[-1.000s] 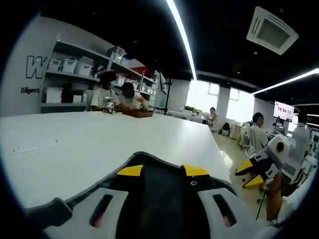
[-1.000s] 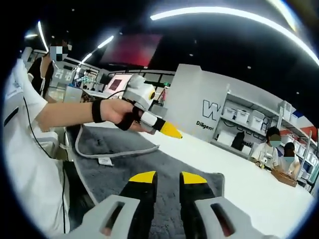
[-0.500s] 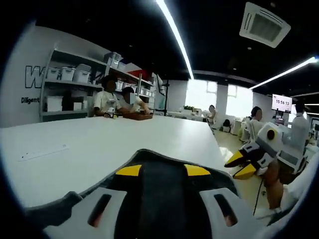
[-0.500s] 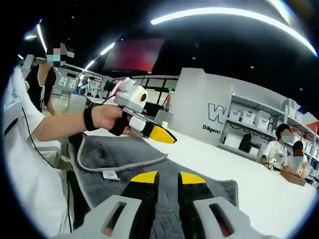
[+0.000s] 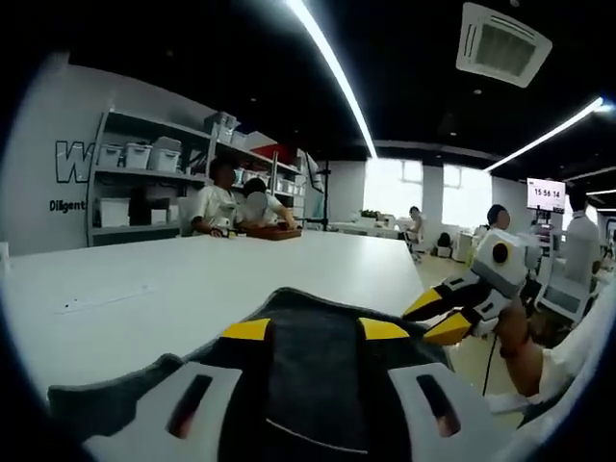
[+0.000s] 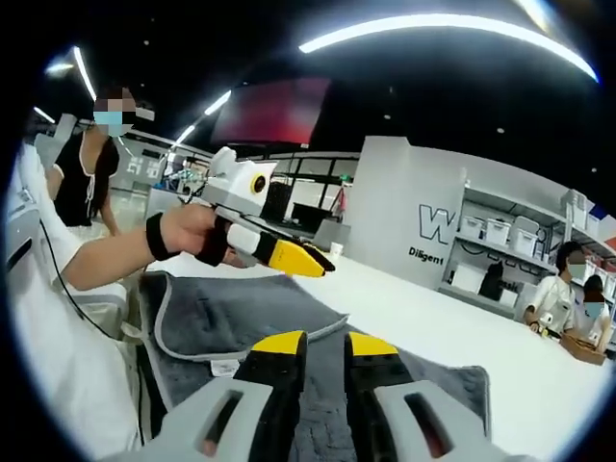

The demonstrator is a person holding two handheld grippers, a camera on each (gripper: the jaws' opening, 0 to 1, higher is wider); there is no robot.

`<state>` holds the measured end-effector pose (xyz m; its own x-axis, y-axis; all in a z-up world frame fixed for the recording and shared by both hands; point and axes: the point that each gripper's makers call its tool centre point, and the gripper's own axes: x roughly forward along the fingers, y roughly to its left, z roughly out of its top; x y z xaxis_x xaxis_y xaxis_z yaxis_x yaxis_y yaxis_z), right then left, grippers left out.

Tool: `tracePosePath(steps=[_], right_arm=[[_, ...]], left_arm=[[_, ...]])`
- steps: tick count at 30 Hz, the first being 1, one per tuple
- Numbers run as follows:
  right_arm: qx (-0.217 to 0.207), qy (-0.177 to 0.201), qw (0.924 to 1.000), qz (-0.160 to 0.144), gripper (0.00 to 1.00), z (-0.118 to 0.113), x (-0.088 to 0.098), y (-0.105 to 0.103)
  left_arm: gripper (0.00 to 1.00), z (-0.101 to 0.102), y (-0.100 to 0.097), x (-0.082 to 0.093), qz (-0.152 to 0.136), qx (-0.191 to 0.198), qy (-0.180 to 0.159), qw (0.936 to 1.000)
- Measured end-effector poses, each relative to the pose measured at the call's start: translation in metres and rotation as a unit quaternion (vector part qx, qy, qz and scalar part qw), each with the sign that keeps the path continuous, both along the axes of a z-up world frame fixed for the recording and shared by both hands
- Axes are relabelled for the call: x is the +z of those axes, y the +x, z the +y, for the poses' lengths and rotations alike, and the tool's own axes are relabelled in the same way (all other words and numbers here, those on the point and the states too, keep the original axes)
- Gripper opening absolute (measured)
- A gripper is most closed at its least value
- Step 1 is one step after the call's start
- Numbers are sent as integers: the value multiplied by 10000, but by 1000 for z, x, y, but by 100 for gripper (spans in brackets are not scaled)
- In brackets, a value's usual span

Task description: Open the folded towel by lifting each exposed corner and separating the folded layers until the towel lies flat within the target outline without major curled edges

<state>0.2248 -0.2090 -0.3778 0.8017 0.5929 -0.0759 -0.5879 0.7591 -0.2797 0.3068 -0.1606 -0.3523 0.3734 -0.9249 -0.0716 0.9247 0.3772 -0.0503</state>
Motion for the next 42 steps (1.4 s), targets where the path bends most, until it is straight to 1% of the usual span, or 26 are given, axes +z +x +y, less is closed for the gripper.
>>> tracePosePath(steps=[1, 3, 4, 6, 8, 9, 10, 12, 13, 15, 19, 20, 24, 25, 28, 32, 34, 36, 38, 39, 41, 42], right_arm=[[58, 14, 10000, 19, 10, 5, 0, 2], [91, 12, 10000, 15, 10, 8, 0, 3], [116, 4, 9999, 42, 10, 10, -1, 5], [130, 0, 9999, 60, 10, 12, -1, 8], [167, 11, 9998, 62, 10, 15, 0, 9], [180, 14, 9998, 62, 10, 16, 1, 9], [187, 13, 9998, 50, 10, 17, 2, 9], [192, 22, 9998, 47, 10, 19, 3, 12], [195, 22, 9998, 50, 10, 19, 3, 13], [210, 29, 9998, 58, 10, 21, 4, 13], [250, 22, 9996, 99, 9, 26, 3, 17], [256, -5, 9996, 112, 9, 28, 2, 19], [270, -1, 9996, 128, 9, 29, 2, 19], [297, 19, 9995, 132, 9, 31, 2, 21], [302, 31, 9994, 178, 9, 34, 2, 26], [342, 24, 9992, 202, 9, 38, 2, 28], [343, 16, 9992, 227, 9, 40, 1, 30], [331, -7, 9992, 238, 9, 41, 1, 32], [341, -9, 9991, 255, 9, 43, 0, 33], [351, -10, 9991, 255, 9, 44, 0, 34], [358, -16, 9990, 278, 9, 45, 0, 36], [354, -38, 9990, 272, 9, 46, 0, 37]], left_arm=[[31, 8, 0, 3, 82, 56, -37, 9999], [31, 12, -2, 7, -42, 47, -81, 9999], [31, 17, -5, 9, -39, 63, -129, 9999], [32, 22, -7, 10, -50, 77, -128, 9999], [32, 27, -8, 9, -207, 121, -23, 9997], [32, 28, -8, 8, -191, 107, -3, 9998], [32, 29, -9, 7, -164, 105, -15, 9998], [32, 30, -17, 4, -125, -73, 38, 9999], [32, 32, -17, 4, -108, -34, 26, 9999], [33, 33, -21, 2, -191, -46, 78, 9998], [34, 36, -34, 1, -208, -111, 96, 9997], [33, 39, -40, 1, -316, -132, 131, 9993], [34, 40, -42, 0, -341, -127, 160, 9992], [34, 42, -46, 0, -449, -136, 214, 9987], [35, 46, -53, -3, -486, -158, 230, 9984], [35, 51, -61, -12, -460, -218, 255, 9984], [35, 52, -64, -17, -494, -253, 331, 9979], [35, 54, -64, -19, -419, -234, 297, 9984], [35, 54, -66, -18, -482, -263, 290, 9981], [36, 53, -68, -19, -407, -324, 304, 9982], [36, 54, -70, -20, -438, -364, 330, 9978], [36, 54, -72, -21, -407, -410, 313, 9978]])
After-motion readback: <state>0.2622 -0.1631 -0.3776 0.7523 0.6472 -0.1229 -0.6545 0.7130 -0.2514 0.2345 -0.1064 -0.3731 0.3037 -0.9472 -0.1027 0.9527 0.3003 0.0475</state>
